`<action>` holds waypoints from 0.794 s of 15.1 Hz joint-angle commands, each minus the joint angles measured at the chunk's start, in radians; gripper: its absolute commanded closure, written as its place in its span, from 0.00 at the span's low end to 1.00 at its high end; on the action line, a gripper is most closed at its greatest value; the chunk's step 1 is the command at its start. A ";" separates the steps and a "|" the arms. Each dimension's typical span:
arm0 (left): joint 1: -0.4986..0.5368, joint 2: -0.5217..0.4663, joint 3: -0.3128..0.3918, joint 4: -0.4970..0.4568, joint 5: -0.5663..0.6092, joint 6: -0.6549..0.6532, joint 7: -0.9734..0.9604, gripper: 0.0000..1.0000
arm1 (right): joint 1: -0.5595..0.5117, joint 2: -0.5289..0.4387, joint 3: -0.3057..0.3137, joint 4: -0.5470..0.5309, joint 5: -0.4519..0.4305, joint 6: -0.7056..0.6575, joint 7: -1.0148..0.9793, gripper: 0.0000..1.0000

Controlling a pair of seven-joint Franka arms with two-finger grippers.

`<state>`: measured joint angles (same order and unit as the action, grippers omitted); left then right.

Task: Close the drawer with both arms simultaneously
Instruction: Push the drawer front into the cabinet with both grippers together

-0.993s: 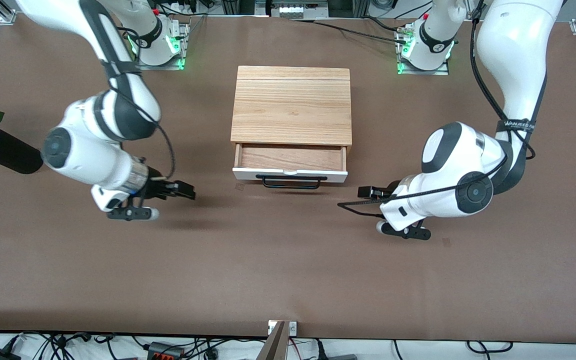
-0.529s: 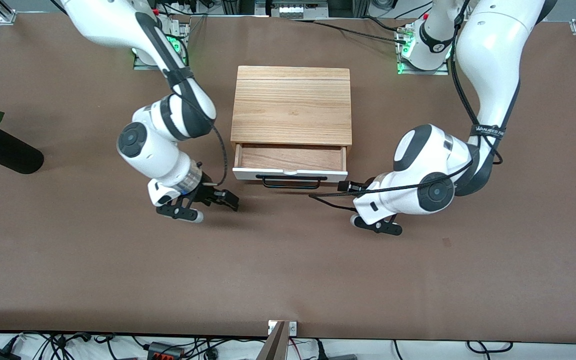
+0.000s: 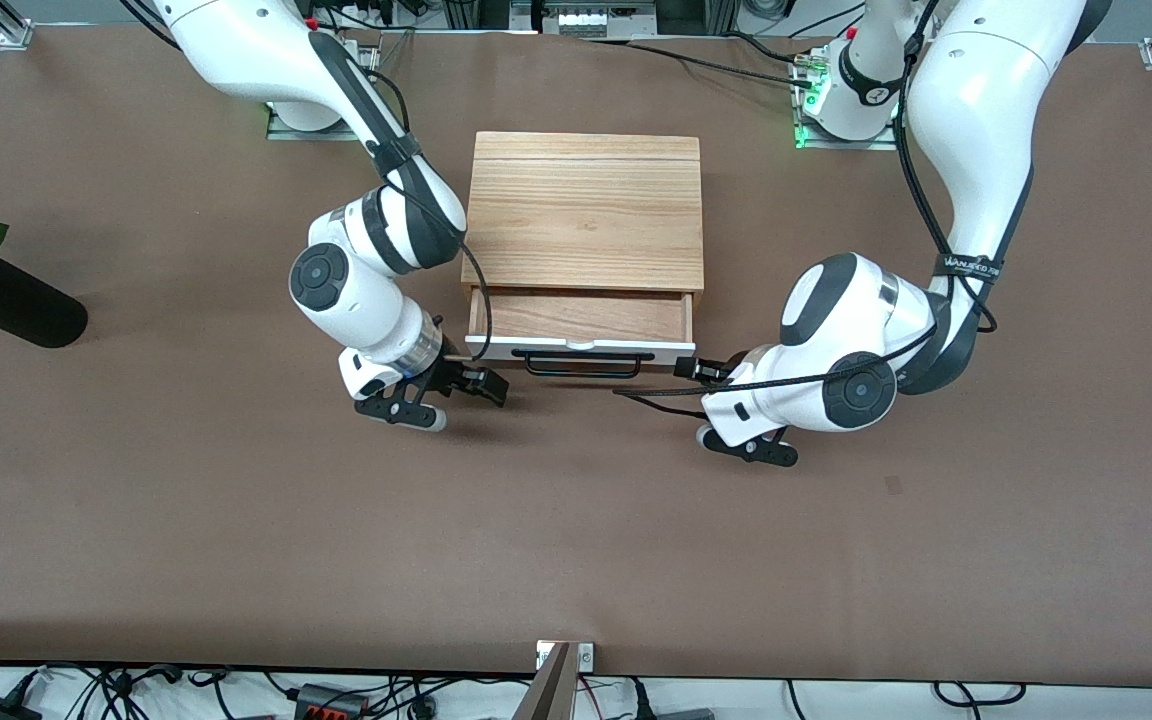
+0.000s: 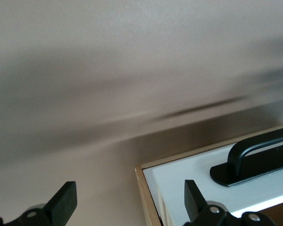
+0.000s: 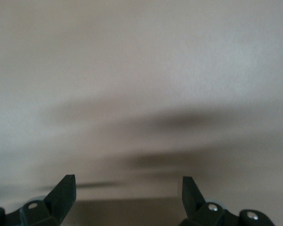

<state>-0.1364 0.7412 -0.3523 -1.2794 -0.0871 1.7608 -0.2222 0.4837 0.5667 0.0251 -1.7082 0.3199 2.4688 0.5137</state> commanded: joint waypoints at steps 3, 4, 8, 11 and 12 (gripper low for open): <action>-0.005 0.001 -0.005 0.003 0.013 -0.040 0.000 0.00 | 0.023 -0.019 -0.013 -0.010 0.005 -0.085 0.011 0.00; -0.006 0.001 -0.005 -0.001 0.012 -0.058 -0.002 0.00 | 0.023 -0.021 -0.013 -0.008 0.004 -0.114 0.011 0.00; -0.015 0.004 -0.005 -0.017 0.009 -0.072 0.000 0.00 | 0.024 -0.021 -0.011 -0.008 0.004 -0.146 0.009 0.00; -0.026 0.006 -0.005 -0.043 0.003 -0.072 -0.002 0.00 | 0.026 -0.024 -0.013 -0.005 0.004 -0.207 0.009 0.00; -0.031 0.007 -0.005 -0.047 0.003 -0.072 -0.002 0.00 | 0.026 -0.025 -0.011 -0.004 0.004 -0.237 0.009 0.00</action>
<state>-0.1512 0.7548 -0.3545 -1.2907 -0.0872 1.7059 -0.2223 0.4966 0.5634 0.0247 -1.7071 0.3198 2.2887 0.5137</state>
